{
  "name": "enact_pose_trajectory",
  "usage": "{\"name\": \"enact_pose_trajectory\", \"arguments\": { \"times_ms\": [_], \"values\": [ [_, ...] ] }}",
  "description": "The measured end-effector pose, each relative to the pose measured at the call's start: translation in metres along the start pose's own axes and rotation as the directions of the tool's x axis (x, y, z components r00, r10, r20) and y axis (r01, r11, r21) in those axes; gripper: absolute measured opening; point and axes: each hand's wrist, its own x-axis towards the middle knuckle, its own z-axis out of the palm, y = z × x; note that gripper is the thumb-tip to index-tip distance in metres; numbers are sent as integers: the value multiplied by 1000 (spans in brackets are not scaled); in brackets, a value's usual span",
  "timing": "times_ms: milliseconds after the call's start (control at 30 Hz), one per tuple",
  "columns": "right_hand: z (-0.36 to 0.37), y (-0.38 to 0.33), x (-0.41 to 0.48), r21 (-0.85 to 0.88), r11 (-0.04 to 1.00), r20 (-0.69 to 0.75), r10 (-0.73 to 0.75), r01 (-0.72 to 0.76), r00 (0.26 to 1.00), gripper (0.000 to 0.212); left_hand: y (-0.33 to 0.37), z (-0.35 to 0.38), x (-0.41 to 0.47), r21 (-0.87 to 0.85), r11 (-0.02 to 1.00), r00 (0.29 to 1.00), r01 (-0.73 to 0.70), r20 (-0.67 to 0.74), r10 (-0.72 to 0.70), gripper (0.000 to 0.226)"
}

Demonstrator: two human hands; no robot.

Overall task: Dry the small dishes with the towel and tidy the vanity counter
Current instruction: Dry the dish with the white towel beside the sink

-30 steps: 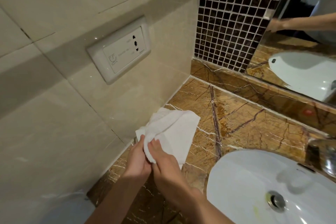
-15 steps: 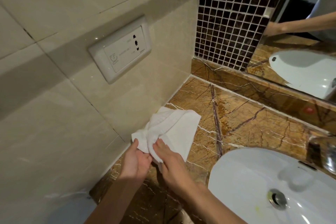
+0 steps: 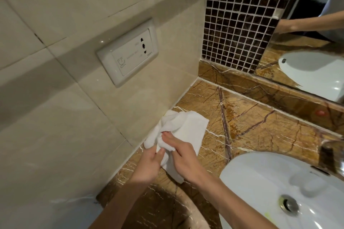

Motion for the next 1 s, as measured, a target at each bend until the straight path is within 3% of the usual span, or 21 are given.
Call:
{"name": "enact_pose_trajectory", "arguments": {
  "times_ms": [67,167,267,467,567,667,1000],
  "values": [
    [-6,0,10,-29,1000,-5,5,-5,1000,49,-1,-1,-2,-13,1000,1000,-7,20,7,23],
    [-10,1,13,-41,999,-6,23,-23,1000,50,-4,1,-3,-285,956,998,64,15,-63,27],
    [1,6,-2,-100,994,42,-29,33,999,58,-4,2,2,-590,795,988,145,40,-151,31],
    [2,15,-9,-178,977,80,-108,121,991,51,-5,-1,5,-796,573,971,194,72,-228,37],
    [-1,10,-9,-185,975,75,-115,127,991,46,-4,-3,5,-855,477,963,205,90,-254,38],
    [-5,11,-13,-201,969,88,-126,142,988,52,-3,-4,6,-866,447,951,224,94,-293,42],
    [-3,12,-8,-187,971,119,-128,149,985,48,1,-13,8,-794,520,938,314,174,-300,41]
  ]
}}
